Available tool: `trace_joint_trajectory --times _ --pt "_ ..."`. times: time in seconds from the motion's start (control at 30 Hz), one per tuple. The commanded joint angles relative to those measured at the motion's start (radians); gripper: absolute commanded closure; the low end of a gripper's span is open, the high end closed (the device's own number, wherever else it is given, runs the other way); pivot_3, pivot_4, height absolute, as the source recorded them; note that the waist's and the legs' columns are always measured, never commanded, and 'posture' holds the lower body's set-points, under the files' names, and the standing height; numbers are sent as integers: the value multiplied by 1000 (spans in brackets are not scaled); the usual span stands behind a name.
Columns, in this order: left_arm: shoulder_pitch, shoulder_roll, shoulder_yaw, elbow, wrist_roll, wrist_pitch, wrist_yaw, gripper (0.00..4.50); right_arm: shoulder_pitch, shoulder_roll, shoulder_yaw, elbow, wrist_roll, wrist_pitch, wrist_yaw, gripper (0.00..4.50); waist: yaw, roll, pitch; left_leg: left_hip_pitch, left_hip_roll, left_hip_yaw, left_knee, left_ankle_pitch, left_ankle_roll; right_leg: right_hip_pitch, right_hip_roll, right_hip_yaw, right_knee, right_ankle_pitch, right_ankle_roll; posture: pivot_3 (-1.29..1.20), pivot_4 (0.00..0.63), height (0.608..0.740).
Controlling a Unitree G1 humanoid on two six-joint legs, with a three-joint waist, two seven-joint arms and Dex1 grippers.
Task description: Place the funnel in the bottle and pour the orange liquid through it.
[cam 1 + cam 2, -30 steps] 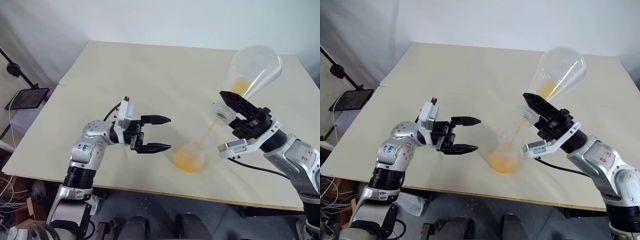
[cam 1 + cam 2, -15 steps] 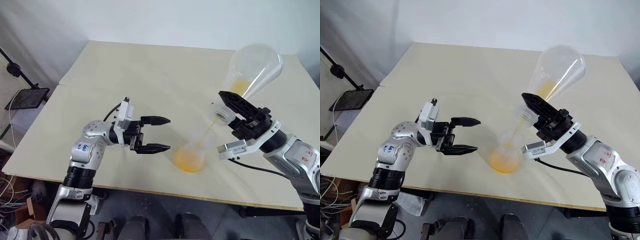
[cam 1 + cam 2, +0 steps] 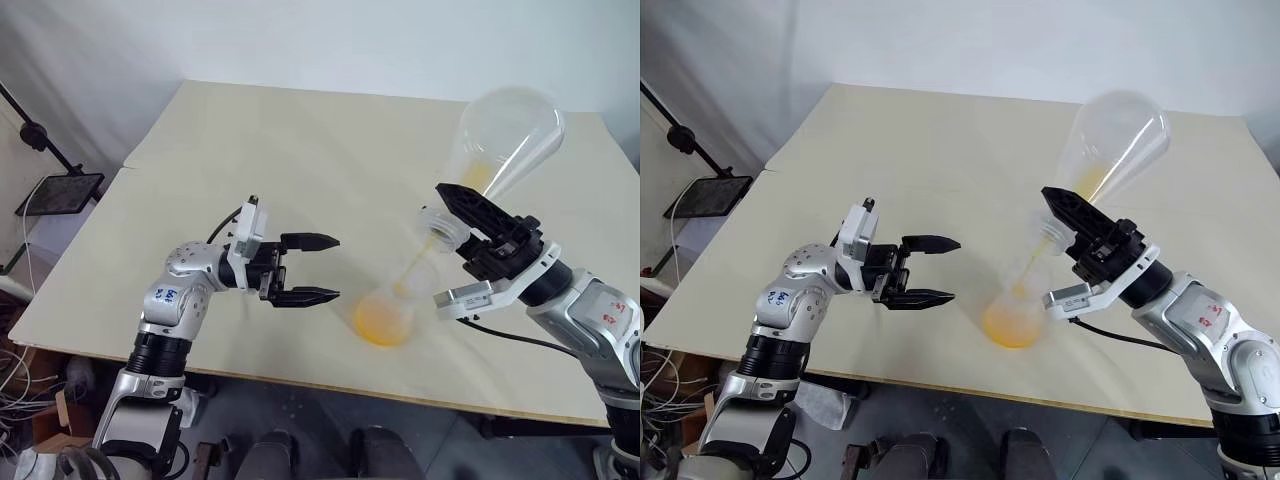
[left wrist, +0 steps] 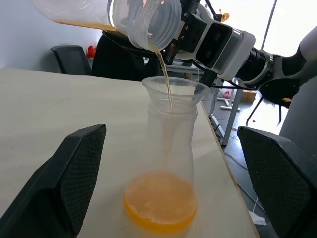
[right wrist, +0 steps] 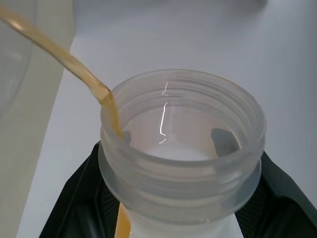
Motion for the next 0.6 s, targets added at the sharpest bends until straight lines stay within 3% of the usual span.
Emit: trace_joint_trajectory --times 0.03,0.6 --pt "-14 1 -1 -25 -6 -12 -2 0 4 1 -28 -26 9 8 -27 2032 0 0 0 0 1 1 0 0 0 0 0 4 -1 0 0 0 150 740" --pt "-11 2 1 -29 -10 -8 -3 0 7 2 -32 -23 23 16 -27 2032 0 0 0 1 3 10 -1 0 -1 -4 1 17 -2 0 0 0 150 740"
